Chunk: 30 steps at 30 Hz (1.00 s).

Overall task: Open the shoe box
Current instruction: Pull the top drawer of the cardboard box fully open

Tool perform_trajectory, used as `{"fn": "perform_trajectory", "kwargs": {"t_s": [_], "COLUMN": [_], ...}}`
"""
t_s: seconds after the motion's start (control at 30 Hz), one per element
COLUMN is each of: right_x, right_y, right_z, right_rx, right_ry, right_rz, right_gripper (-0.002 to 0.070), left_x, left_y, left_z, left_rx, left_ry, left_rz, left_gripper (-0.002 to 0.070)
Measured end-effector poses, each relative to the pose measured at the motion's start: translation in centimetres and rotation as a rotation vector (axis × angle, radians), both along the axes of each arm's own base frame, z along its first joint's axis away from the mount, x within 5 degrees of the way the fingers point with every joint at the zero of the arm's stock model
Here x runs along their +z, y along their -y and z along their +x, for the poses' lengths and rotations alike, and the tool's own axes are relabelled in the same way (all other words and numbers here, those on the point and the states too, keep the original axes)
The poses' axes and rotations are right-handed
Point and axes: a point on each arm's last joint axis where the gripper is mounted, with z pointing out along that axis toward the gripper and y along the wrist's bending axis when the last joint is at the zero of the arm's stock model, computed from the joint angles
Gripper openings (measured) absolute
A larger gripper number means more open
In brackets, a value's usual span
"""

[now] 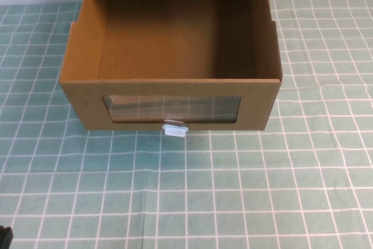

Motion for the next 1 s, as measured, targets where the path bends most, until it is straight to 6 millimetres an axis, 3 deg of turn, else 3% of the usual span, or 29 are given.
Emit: {"fn": "perform_trajectory", "kwargs": {"t_s": [0.2,0.43,0.7,1.0], "right_x": [0.3,0.2,-0.9,-6.4], "right_y": [3.6,4.8,3.4,1.6], "right_z": [-1.2,-2.5,-2.1,-2.0], "right_rx": [-0.372,-0.6,-0.504,-0.309], "right_ry": [0.025,0.027,-0.059,-0.026], "right_rz": [0.141,0.255,0.391,0.232], "right_gripper": [-0.0014,-0.0014,-0.0014,-0.0014], "left_x": [0.0,0.0,0.0,0.0], "left_y": [0.0,0.0,0.0,0.0], "left_z": [0.0,0.0,0.0,0.0], "left_rx": [0.0,0.0,0.0,0.0], "left_ry": [0.0,0.0,0.0,0.0], "left_rz": [0.0,0.0,0.0,0.0], "left_gripper": [-0.0005,-0.0005,-0.0005,-0.0005]}}
